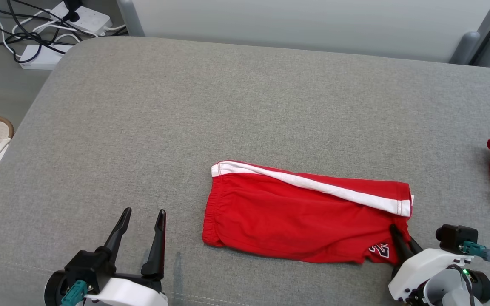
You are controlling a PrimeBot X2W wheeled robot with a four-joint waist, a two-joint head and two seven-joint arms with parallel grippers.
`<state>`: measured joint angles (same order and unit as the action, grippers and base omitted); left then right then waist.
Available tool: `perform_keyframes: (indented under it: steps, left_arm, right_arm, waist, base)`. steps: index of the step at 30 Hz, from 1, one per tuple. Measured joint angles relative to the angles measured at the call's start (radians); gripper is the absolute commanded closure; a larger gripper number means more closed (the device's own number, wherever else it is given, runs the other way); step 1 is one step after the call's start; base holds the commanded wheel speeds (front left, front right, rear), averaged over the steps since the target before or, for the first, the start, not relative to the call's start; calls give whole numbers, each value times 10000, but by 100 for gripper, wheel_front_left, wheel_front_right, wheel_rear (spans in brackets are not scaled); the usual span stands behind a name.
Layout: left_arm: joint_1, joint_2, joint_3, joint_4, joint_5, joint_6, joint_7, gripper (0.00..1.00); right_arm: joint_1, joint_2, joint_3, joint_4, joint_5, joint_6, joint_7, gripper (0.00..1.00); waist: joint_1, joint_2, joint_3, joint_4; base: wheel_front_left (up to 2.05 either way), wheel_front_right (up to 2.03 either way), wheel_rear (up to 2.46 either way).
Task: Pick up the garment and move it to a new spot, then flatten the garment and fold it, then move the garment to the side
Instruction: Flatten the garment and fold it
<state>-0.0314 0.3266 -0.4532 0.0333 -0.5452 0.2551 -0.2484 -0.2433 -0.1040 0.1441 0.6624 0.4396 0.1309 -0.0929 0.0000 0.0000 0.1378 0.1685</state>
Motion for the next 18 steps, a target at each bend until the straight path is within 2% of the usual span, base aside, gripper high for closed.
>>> perform_keyframes:
  steps: [5, 14, 18]
  left_arm:
    - [-16, -29, 77, -2, 4, -2, 0, 0]
    - [-40, -61, 224, -10, 23, -84, -2, 0]
    - [-79, -82, 253, -27, 88, -92, -2, 0]
  right_arm:
    - [-40, -13, -79, 230, 428, 35, -261, 100]
    - [70, -616, -1342, 560, 673, 42, -863, 100]
    - [79, -456, -995, -393, 1218, 2, -924, 100]
  waist:
    - [0, 0, 39, -119]
    - [0, 0, 196, -430]
    - [0, 0, 235, -620]
  base:
    - [0, 0, 0]
    - [0, 0, 0]
    - [0, 0, 0]
